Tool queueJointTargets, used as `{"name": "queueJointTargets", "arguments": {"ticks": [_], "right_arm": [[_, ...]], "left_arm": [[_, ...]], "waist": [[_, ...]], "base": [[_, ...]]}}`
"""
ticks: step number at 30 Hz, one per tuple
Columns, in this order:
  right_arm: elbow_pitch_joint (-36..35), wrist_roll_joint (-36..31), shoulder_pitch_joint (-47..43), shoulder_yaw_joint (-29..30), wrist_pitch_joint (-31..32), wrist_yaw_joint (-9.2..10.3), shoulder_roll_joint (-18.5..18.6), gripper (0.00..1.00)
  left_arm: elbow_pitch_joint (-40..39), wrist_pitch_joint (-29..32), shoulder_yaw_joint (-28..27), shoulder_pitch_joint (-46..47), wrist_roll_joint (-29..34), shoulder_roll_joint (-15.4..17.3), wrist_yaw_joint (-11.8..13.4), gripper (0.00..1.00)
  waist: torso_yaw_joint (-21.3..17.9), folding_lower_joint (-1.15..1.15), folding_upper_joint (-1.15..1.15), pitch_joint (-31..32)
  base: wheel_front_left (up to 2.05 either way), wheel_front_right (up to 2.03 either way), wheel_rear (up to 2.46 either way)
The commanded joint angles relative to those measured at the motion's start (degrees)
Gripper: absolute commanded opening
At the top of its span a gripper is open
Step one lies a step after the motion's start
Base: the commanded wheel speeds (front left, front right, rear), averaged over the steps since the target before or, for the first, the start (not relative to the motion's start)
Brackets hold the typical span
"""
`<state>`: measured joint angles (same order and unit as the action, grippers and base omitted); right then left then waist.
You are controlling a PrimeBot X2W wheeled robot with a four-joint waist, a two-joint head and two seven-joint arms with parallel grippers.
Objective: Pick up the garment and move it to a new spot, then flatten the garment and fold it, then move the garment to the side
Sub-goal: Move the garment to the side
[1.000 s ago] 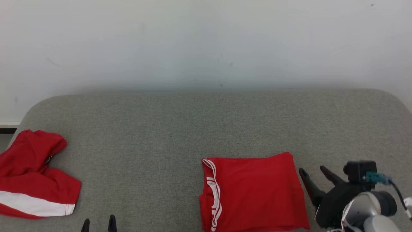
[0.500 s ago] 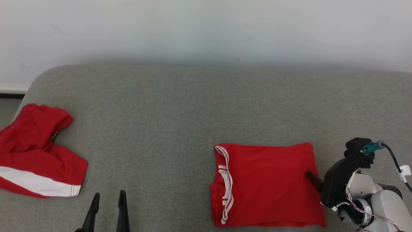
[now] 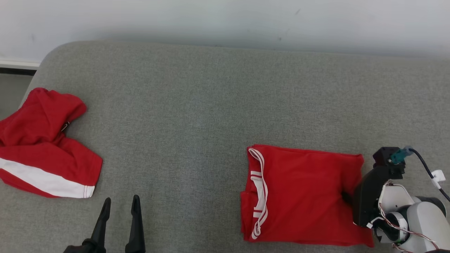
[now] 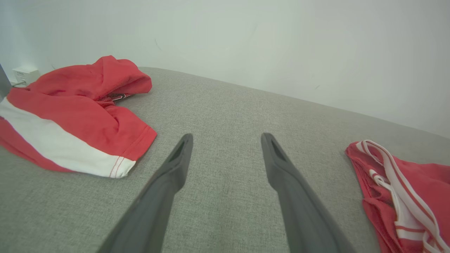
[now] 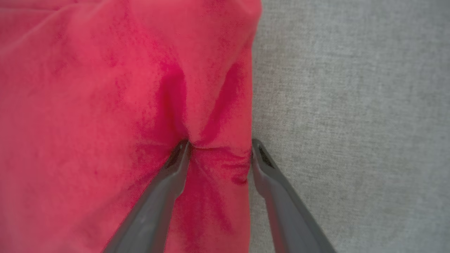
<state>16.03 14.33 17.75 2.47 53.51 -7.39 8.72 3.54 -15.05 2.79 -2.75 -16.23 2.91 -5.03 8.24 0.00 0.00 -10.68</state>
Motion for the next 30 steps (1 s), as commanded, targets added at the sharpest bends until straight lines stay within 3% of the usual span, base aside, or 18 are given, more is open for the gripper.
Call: {"name": "queueJointTargets", "arguments": {"ticks": [1, 8, 17, 25, 30], "right_arm": [[1.70, -0.12, -1.07, -1.35, 0.87, -0.16, -0.69, 0.00], [-2.43, 0.13, 4.24, -9.05, 1.36, 0.03, 8.93, 0.00], [-5.29, 2.73, 14.22, -20.21, -0.96, -0.01, 20.12, 0.00], [-2.19, 4.51, 20.14, -21.77, -6.02, -0.02, 27.34, 0.00], [2.49, 4.78, 22.78, -19.33, -11.05, -0.02, 30.60, 0.00]], "left_arm": [[-0.20, -0.15, -0.05, 0.74, -0.14, -0.05, 0.15, 1.00], [-2.07, -0.14, -0.31, 2.12, 0.38, -0.05, 0.25, 1.00], [-6.31, -0.14, -2.19, 6.96, 2.24, -0.04, -0.93, 1.00], [-9.95, -0.15, -1.14, 12.04, 4.31, 0.00, -1.94, 1.00], [-12.83, -0.15, 0.91, 14.94, 5.11, 0.07, -2.22, 1.00]], "waist": [[0.07, 0.00, 0.00, -0.48], [-2.49, 0.00, 0.00, -3.49], [-10.90, 0.00, 0.00, -10.94], [-17.92, 0.00, 0.00, -16.64], [-20.06, 0.00, 0.00, -19.80]], "base": [[0.00, 0.00, 0.00], [0.00, 0.00, 0.00], [0.00, 0.00, 0.00], [0.00, 0.00, 0.00], [0.00, 0.00, 0.00]]}}
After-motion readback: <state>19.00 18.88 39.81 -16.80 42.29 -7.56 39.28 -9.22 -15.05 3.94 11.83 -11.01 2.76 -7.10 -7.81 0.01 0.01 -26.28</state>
